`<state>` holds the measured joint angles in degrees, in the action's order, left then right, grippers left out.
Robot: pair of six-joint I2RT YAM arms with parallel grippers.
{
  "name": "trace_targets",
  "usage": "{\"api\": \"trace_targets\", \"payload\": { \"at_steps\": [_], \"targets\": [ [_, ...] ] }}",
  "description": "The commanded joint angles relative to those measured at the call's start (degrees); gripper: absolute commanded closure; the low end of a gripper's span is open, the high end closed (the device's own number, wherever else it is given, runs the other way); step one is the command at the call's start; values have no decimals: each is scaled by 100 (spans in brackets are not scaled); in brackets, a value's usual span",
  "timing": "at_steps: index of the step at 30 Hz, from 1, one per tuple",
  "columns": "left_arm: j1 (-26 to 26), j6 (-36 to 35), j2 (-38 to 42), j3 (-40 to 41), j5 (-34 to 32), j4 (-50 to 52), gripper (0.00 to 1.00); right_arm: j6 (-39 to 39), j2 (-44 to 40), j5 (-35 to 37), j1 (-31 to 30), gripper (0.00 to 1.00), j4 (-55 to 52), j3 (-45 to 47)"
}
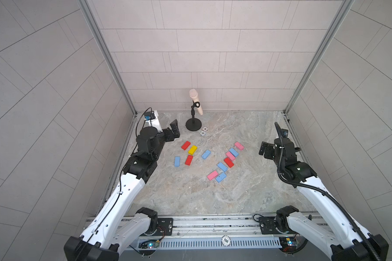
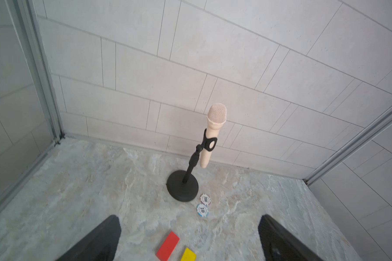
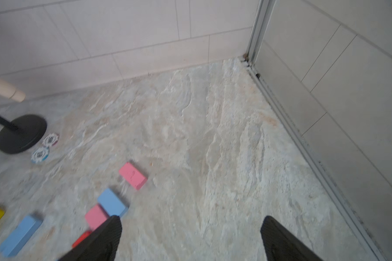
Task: Assemble the letter t with building blocks
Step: Pick up the building block from the center of the board.
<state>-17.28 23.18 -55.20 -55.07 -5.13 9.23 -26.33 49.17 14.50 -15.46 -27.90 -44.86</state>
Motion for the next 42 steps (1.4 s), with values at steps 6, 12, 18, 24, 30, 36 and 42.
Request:
{"api": "trace_targets", "payload": {
  "at_steps": [6,12,18,24,30,36,42],
  "targets": [
    [-110,1051,-273,117,869,2696,0,-1156,-449,-1053,-533,1,-2629,-373],
    [-409,878,-1222,-382,1045,3730,0,-1967,292,-866,-1692,1,-2655,-687],
    [-733,11,-2872,-1648,646,4388,3,-2260,2289,-448,-2759,1,-2733,-1943],
    [-973,-592,-4496,-2825,431,4916,21,-2142,3512,-561,-3077,1,-2902,-3252],
    [-986,-861,-5352,-3234,183,5039,29,-1968,3330,-532,-3075,1,-2867,-3506],
    [-997,-1061,-5914,-3524,227,5113,37,-1982,3025,-358,-3059,1,-2662,-3246],
    [-997,-1201,-6307,-3590,240,5071,39,-1983,2863,-268,-3060,0,-2522,-3116]
  ]
}}
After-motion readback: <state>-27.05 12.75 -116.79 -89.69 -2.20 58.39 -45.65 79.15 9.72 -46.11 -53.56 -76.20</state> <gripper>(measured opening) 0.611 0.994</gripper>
